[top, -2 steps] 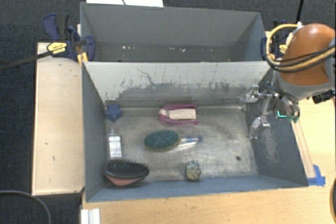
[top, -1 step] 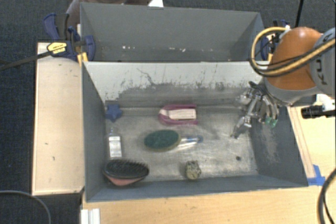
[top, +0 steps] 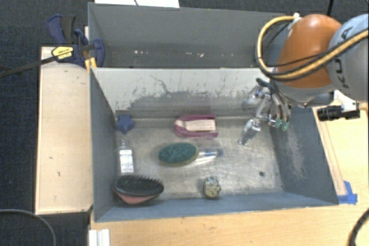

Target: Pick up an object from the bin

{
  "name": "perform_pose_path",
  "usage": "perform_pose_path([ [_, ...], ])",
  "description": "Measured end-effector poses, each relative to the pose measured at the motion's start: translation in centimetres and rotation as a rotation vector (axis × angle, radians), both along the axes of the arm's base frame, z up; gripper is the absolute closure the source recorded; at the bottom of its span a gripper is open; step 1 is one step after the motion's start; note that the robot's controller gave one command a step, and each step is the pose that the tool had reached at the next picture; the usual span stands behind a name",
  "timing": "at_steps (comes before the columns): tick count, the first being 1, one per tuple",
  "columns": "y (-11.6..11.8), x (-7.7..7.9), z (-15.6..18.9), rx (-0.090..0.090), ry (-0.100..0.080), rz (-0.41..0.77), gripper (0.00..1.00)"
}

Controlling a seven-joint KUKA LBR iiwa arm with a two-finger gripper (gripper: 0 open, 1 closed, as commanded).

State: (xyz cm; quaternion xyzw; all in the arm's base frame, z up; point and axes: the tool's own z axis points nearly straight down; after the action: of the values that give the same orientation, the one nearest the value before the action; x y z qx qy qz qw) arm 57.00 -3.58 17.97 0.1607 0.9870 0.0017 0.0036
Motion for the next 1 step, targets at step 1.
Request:
perform_pose_path([
  [1, 5.89, 1.41, -1.48, 0.0, 0.002, 0.049, 0.0],
])
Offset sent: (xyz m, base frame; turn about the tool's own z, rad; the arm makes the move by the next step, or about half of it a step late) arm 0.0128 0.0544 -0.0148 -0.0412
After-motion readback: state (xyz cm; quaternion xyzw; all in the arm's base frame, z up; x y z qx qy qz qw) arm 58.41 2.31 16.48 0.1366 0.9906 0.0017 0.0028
